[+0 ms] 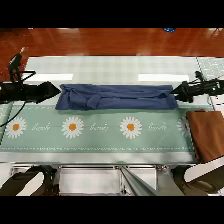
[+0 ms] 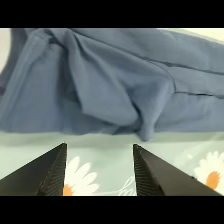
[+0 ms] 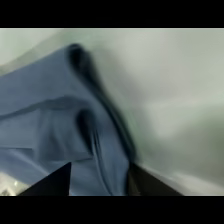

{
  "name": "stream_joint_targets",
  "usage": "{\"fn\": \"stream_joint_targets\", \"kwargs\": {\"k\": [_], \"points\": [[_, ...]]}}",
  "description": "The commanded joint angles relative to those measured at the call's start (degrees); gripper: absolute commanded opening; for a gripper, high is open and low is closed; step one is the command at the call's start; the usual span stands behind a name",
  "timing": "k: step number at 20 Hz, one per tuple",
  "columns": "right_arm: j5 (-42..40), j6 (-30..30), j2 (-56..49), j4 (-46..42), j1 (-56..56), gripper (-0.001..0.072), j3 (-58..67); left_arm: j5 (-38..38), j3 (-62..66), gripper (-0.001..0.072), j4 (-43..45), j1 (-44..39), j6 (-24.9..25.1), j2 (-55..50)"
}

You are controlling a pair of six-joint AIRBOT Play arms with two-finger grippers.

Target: Fold the shirts.

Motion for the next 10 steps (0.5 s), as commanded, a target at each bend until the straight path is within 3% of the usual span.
{"fn": "stream_joint_targets", "kwargs": {"k": [1, 2, 3, 4, 6, 7, 8, 10], "points": [[-1.0, -2.1, -1.5, 3.9, 5.1, 0.0415, 0.0, 1.4, -0.5, 0.0507, -0.5, -1.9, -0.5, 0.0], [-2.0, -2.1, -1.4, 4.4, 6.6, 0.0397, 0.0, 1.6, -0.5, 0.0507, -0.5, -2.2, -0.5, -0.3], [-2.3, -2.1, -1.4, 4.7, 7.6, 0.0285, 0.0, 1.6, -0.5, 0.0507, -0.5, -2.2, -0.5, -0.6], [-2.3, -2.2, -1.3, 4.8, 8.3, 0.0066, 0.0, 1.6, -0.5, 0.0507, -0.5, -2.2, -0.4, -0.8], [-2.1, -2.6, 0.7, 4.2, 8.6, 0.0025, 0.0, 1.7, -0.5, 0.0498, -0.5, -2.2, -0.3, -1.2], [-2.2, -2.5, 2.8, 3.0, 8.1, 0.0025, 0.0, 1.6, -0.5, 0.0338, -0.5, -2.2, -0.2, -1.4], [-2.1, -2.1, 5.3, 1.2, 7.3, 0.0025, 0.0, 1.7, -0.5, 0.0015, -0.5, -2.3, 0.2, -1.5], [-0.7, -1.4, 10.8, -2.8, 6.0, 0.0024, -0.1, 3.0, -0.5, 0.0022, -1.7, -3.3, 1.7, -1.9]]}}
